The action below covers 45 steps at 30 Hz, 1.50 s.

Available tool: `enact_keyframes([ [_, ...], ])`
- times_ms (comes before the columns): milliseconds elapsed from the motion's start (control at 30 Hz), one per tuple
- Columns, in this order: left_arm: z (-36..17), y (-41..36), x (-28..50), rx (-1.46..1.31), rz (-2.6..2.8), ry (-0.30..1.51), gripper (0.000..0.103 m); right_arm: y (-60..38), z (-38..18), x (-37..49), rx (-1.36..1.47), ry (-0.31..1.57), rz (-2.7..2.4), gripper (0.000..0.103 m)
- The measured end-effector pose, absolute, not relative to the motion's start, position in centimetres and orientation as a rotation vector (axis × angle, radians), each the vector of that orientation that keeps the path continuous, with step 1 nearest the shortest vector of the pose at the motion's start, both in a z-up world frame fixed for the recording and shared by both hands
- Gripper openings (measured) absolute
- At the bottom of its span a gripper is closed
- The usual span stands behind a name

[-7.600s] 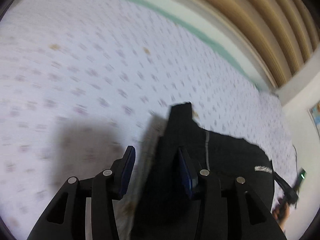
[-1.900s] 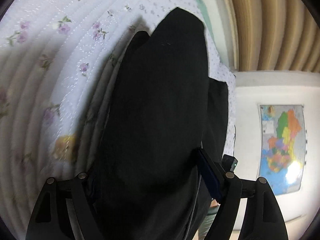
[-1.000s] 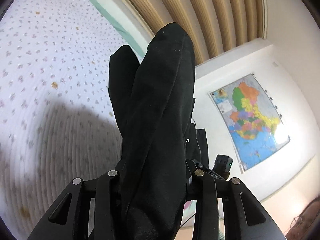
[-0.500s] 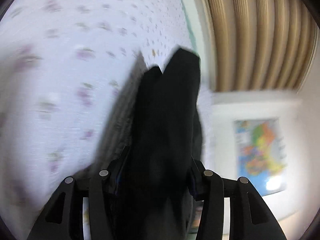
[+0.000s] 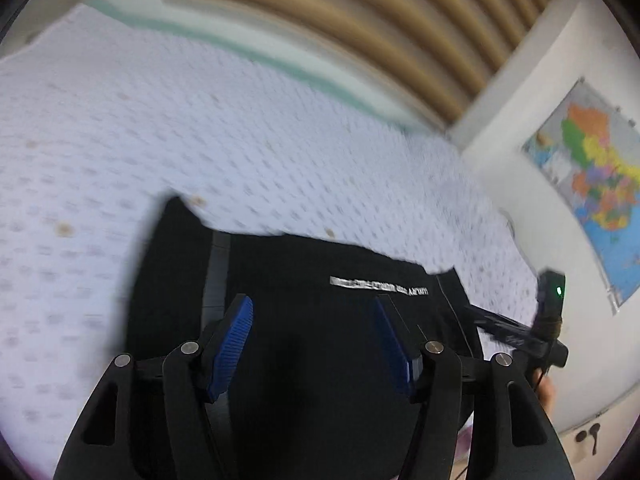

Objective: Fold large clothes

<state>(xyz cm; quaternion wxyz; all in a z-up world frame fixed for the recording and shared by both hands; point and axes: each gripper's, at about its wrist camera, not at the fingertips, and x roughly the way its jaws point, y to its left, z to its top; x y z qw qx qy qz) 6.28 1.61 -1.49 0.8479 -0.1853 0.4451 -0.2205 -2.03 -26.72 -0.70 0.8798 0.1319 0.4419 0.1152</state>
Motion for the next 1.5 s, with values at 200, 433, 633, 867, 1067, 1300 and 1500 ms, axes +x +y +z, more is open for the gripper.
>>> enact_keyframes([
  [200,-10.3,-3.9,13.0,-0.287,-0.306,1.22,0.065,-22.2,-6.6,2.4,0.2,1.078,0.151,0.076],
  [433,-5.4,-0.8,8.1,-0.36,-0.402,1.086,0.062,-24.5,-2.1,-4.5,0.253,0.926,0.227,0.073],
  [633,-5.4,-4.3,2.5,-0.195,-0.391,1.054,0.064,-22.9,-4.8,-8.6,0.197,0.984,0.184,0.073],
  [867,-6.2,-5.8,1.2,-0.116,-0.293,0.988,0.064,-22.6,-4.8,-9.9,0.18,0.919,0.13,0.074],
  [1067,0.4,-6.3,-4.5,0.103,-0.096,0.749,0.064,-23.2,2.4,-13.8,0.164,0.728,0.076,0.076],
  [1300,9.3,-6.5,-11.3,0.148,0.142,0.422,0.083,-21.1,9.9,-18.2,0.163,0.539,0.06,0.086],
  [1500,11.5,-7.4,-13.8,0.277,0.238,0.345,0.084,-19.2,11.4,-19.5,0.089,0.496,0.021,0.09],
])
